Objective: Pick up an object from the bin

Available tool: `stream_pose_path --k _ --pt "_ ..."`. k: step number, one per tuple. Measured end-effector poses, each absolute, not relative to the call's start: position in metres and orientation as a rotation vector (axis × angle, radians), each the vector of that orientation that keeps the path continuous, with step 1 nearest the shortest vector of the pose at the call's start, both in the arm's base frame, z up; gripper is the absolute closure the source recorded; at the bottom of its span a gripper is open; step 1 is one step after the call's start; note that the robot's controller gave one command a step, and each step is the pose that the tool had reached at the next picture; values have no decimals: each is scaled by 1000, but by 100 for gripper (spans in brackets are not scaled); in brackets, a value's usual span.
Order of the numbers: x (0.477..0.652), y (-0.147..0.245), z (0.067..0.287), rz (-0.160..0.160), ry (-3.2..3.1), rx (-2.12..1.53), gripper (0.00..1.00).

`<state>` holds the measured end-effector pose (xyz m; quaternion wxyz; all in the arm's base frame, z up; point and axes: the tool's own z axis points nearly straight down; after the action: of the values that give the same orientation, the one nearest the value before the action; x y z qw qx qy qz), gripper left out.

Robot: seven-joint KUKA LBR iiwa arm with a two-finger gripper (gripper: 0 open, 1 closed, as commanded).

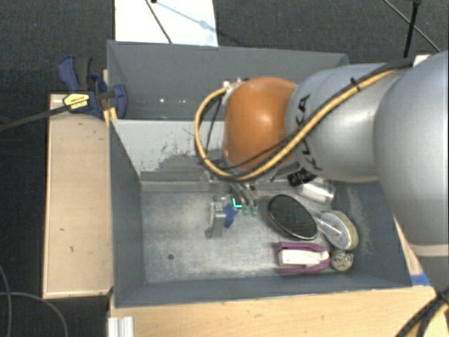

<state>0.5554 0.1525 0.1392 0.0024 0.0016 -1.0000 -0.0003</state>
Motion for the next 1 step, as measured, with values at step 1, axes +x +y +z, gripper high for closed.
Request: stream_pose_path --k 1 --pt "574 99 67 4 -3132 188 0"
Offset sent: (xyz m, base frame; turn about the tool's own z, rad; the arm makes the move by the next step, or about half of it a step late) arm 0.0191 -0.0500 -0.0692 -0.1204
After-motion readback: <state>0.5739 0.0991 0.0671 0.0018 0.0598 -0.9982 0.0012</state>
